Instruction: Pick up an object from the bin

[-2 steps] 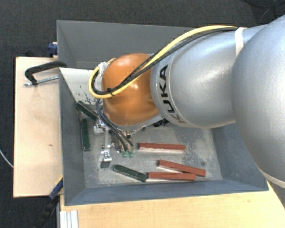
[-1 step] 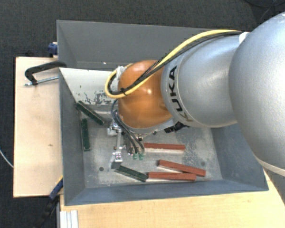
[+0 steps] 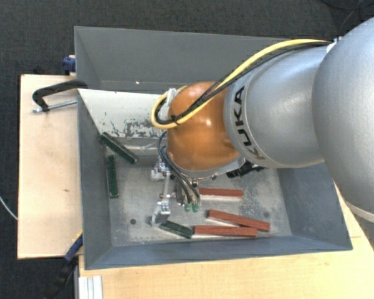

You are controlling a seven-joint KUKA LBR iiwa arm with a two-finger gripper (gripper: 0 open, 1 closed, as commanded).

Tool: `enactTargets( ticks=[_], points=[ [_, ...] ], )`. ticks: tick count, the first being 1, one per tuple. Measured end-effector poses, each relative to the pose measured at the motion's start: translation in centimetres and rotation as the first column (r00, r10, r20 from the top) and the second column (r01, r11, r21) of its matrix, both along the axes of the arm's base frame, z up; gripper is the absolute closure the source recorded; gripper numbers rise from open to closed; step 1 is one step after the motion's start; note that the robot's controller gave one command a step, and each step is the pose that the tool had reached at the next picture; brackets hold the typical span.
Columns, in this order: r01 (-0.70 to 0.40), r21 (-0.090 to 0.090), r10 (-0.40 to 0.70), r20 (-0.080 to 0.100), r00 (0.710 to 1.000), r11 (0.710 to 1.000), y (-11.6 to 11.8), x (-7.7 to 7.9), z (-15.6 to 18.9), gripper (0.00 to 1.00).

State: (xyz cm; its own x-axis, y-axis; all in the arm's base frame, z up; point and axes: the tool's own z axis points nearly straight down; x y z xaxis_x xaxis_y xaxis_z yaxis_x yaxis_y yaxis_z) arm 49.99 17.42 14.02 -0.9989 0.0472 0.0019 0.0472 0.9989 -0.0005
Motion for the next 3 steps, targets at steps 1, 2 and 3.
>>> enactTargets(
  ticks=[1, 2, 3],
  points=[
    [-0.316, 0.001, 0.316, 0.004, 0.949, 0.949, -2.1, 0.6, -2.1, 0.00],
    [-0.037, 0.005, 0.037, -0.024, 0.999, 0.999, -5.1, 1.3, -5.9, 1.00],
    [-0.032, 0.007, 0.032, 0.008, 0.999, 0.999, -5.3, 2.0, -5.9, 0.00]
  ],
)
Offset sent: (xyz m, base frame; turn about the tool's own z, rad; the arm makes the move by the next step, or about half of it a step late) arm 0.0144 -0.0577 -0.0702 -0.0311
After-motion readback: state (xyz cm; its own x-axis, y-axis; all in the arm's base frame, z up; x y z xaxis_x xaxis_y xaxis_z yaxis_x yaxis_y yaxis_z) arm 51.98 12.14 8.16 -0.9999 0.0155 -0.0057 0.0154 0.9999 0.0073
